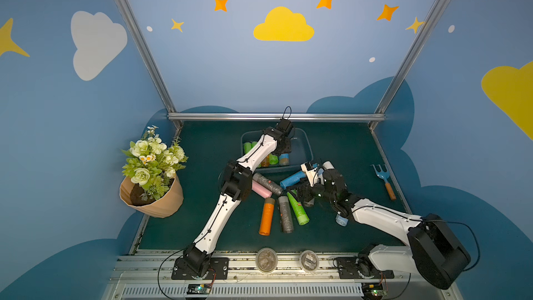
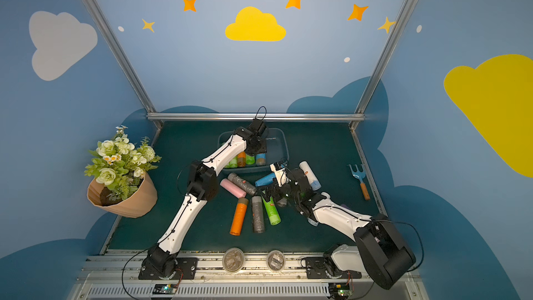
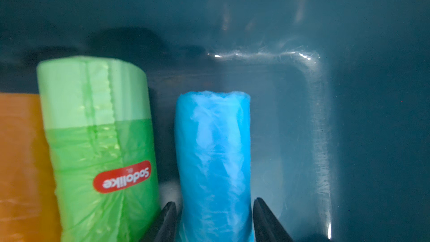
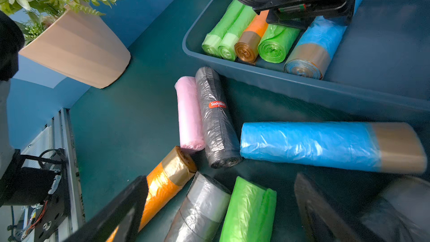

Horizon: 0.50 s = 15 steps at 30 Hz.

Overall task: Put the roll of trash bags into the storage box
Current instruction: Place the roll of trash bags in the storage box.

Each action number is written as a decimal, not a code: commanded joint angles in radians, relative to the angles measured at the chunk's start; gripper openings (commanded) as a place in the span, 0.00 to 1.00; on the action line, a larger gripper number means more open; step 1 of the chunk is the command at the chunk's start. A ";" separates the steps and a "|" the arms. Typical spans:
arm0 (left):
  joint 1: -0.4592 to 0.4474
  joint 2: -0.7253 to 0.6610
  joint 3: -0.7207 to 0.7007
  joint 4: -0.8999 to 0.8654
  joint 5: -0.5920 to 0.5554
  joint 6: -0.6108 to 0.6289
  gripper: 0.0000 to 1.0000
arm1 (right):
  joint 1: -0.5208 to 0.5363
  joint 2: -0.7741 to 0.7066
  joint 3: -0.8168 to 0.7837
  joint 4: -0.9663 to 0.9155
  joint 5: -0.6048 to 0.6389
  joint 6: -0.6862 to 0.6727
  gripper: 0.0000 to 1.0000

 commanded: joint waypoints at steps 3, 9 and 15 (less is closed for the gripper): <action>0.002 -0.049 0.020 -0.035 -0.053 0.021 0.55 | -0.004 0.005 0.007 0.014 -0.011 0.000 0.96; -0.006 -0.061 0.019 -0.036 -0.070 0.029 0.55 | -0.004 0.005 0.007 0.016 -0.006 0.005 0.96; -0.012 -0.082 0.019 -0.038 -0.066 0.039 0.56 | -0.013 0.005 0.008 0.013 -0.005 0.007 0.96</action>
